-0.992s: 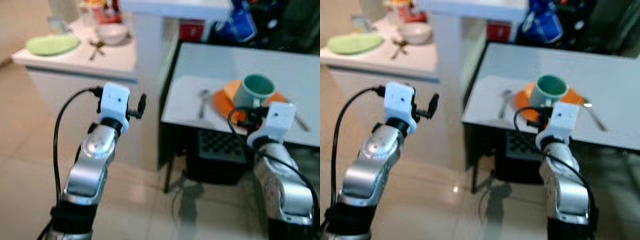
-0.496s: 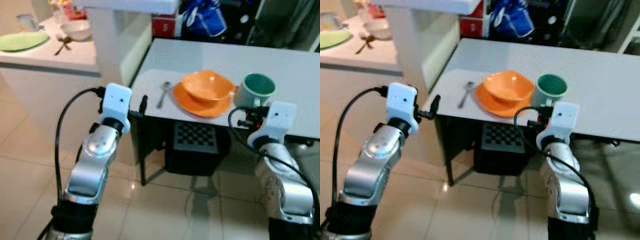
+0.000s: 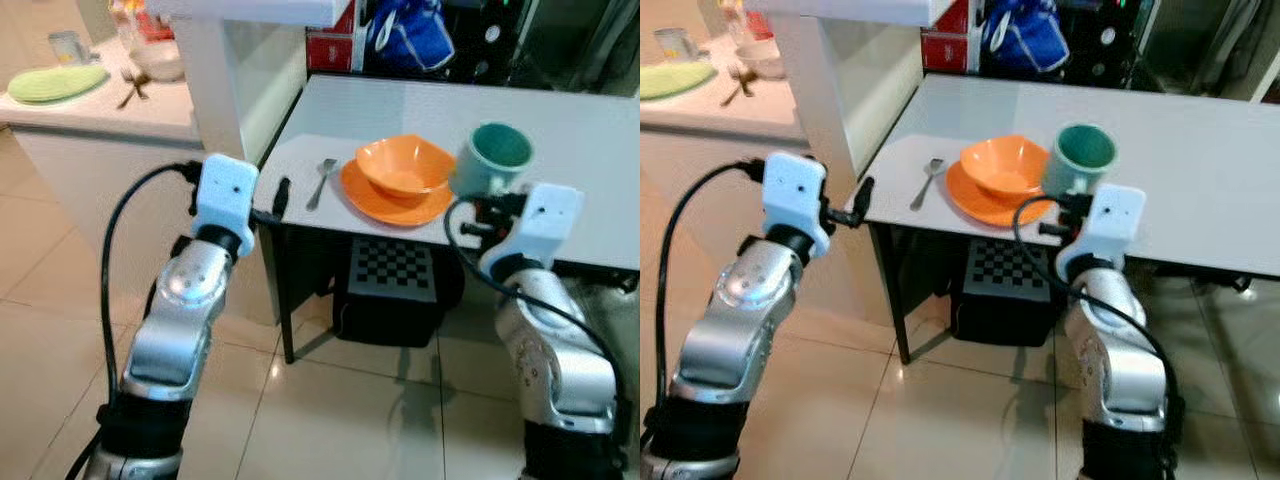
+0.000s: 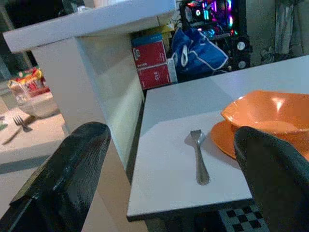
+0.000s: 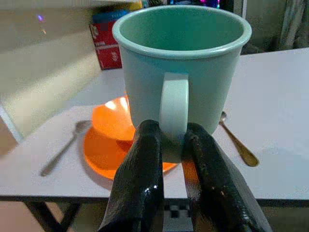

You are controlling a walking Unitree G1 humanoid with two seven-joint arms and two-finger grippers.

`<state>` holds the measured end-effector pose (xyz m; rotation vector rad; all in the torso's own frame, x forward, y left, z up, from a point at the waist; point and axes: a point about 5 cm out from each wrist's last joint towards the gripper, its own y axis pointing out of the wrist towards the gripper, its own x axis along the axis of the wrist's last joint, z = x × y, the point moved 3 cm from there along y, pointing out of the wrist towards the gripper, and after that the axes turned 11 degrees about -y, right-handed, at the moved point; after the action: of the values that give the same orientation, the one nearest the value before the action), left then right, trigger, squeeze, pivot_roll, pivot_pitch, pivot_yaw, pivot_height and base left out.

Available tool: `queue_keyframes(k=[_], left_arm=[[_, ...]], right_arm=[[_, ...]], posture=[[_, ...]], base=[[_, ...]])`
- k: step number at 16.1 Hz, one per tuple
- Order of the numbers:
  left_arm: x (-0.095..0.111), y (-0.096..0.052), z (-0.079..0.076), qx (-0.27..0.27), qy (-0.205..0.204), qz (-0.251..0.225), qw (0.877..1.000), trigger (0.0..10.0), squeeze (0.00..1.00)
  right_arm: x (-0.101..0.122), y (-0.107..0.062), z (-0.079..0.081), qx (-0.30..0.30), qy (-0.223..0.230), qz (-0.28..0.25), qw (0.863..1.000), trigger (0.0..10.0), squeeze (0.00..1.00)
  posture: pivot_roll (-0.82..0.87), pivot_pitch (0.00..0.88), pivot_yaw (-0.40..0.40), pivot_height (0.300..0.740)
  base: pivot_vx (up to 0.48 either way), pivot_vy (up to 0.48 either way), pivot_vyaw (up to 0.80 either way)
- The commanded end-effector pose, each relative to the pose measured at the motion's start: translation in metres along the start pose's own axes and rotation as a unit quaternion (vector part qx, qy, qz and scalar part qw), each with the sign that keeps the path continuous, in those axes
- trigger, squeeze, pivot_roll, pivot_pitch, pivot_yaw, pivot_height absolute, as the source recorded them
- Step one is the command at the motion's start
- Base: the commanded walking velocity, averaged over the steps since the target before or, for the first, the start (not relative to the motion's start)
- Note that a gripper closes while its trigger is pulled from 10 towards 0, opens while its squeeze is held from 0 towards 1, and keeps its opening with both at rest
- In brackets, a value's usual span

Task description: Setting the table

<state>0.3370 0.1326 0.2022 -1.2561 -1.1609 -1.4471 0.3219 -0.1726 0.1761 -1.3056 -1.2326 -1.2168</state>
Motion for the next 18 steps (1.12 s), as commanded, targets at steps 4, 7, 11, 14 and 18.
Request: queue_keyframes(k=[4,7,11,14,18], left_arm=[[0.0103,0.0017,-0.0031,-0.013,0.000,-0.017,1.000,10.0,0.00],[0.0090,0.0017,-0.0037,-0.017,0.004,-0.014,1.000,10.0,0.00],[0.0091,0.0011,-0.0011,-0.015,0.004,-0.014,1.000,10.0,0.00],[0.0082,0.0008,-0.0017,-0.018,0.004,-0.012,1.000,10.0,0.00],[0.0097,0.0008,-0.0004,-0.016,0.005,-0.014,1.000,10.0,0.00]], right_arm=[[0.0106,0.0014,-0.0036,-0.006,0.003,-0.015,1.000,10.0,0.00],[0.0113,0.0021,-0.0059,-0.009,0.001,-0.015,1.000,10.0,0.00],[0.0116,0.0023,-0.0058,-0.008,-0.002,-0.015,1.000,10.0,0.00],[0.0114,0.0029,-0.0062,-0.009,-0.004,-0.014,1.000,10.0,0.00],[0.0142,0.0040,-0.0009,0.011,0.002,-0.021,1.000,10.0,0.00]], posture=[[-0.01,0.000,0.021,0.740],[-0.02,0.000,0.021,0.740],[-0.02,0.000,0.020,0.740],[-0.02,0.000,0.019,0.740],[-0.01,0.000,0.015,0.740]], base=[[0.359,0.000,-0.62],[0.359,0.000,-0.36],[0.360,0.000,0.00],[0.359,0.000,0.00],[0.357,0.000,0.00]])
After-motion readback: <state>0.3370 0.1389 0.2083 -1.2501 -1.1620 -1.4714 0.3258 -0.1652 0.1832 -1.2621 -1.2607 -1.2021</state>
